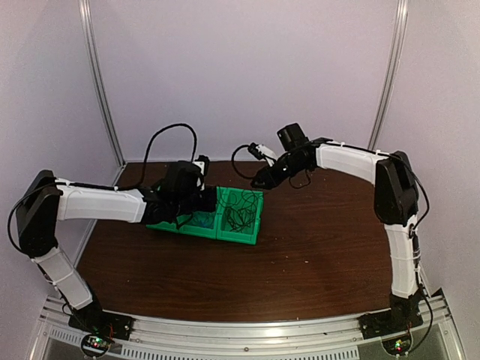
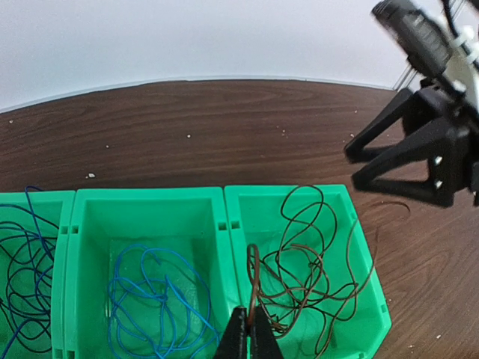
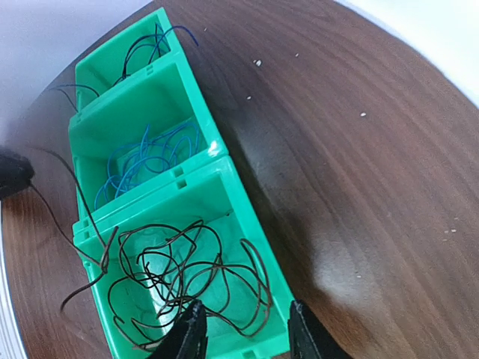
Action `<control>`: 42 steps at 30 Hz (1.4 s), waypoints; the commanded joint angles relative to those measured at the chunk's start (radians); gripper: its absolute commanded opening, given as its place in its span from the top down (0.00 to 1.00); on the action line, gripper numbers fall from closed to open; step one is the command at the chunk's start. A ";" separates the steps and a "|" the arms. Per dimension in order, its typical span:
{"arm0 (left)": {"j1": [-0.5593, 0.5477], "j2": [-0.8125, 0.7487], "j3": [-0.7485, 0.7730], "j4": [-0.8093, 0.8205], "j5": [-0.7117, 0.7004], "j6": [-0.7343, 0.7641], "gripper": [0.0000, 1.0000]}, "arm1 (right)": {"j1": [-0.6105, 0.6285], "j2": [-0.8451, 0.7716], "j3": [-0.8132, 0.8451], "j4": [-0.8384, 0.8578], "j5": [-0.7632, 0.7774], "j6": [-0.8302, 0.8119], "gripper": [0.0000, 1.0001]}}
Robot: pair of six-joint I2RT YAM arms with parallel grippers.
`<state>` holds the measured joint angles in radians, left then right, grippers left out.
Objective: Untangle the cables
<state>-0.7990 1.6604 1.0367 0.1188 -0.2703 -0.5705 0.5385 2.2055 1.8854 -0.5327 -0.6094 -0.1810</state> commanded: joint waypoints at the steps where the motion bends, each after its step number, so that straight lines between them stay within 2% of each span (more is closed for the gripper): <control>1: 0.006 -0.051 -0.025 0.038 -0.018 -0.008 1.00 | -0.034 -0.126 0.009 -0.041 0.024 -0.084 0.60; 7: 0.006 -0.038 -0.016 0.035 -0.018 -0.013 1.00 | -0.034 -0.168 -0.005 -0.217 -0.086 -0.263 0.54; 12: 0.006 -0.023 0.000 0.050 -0.002 -0.015 1.00 | -0.018 -0.194 -0.069 -0.172 -0.041 -0.279 0.51; 19: 0.006 0.026 0.052 0.075 0.072 -0.018 1.00 | -0.009 -0.058 0.031 -0.161 0.009 -0.273 0.51; 24: 0.006 0.052 0.071 0.078 0.090 -0.021 1.00 | -0.002 -0.009 0.038 -0.123 0.017 -0.270 0.52; 27: 0.006 0.063 0.074 0.086 0.098 -0.027 1.00 | 0.004 0.010 0.043 -0.117 0.014 -0.268 0.61; 33: 0.006 0.110 0.096 0.147 0.157 -0.047 1.00 | 0.040 0.013 0.027 -0.098 -0.023 -0.240 0.97; 34: 0.005 0.120 0.100 0.161 0.172 -0.050 1.00 | 0.049 0.007 0.018 -0.089 -0.032 -0.230 1.00; 42: 0.004 0.214 0.082 0.260 0.270 -0.163 1.00 | 0.069 0.017 -0.021 -0.055 -0.096 -0.148 1.00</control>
<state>-0.7990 1.8305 1.1183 0.2672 -0.0696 -0.6559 0.6006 2.2185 1.8900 -0.6193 -0.6540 -0.3771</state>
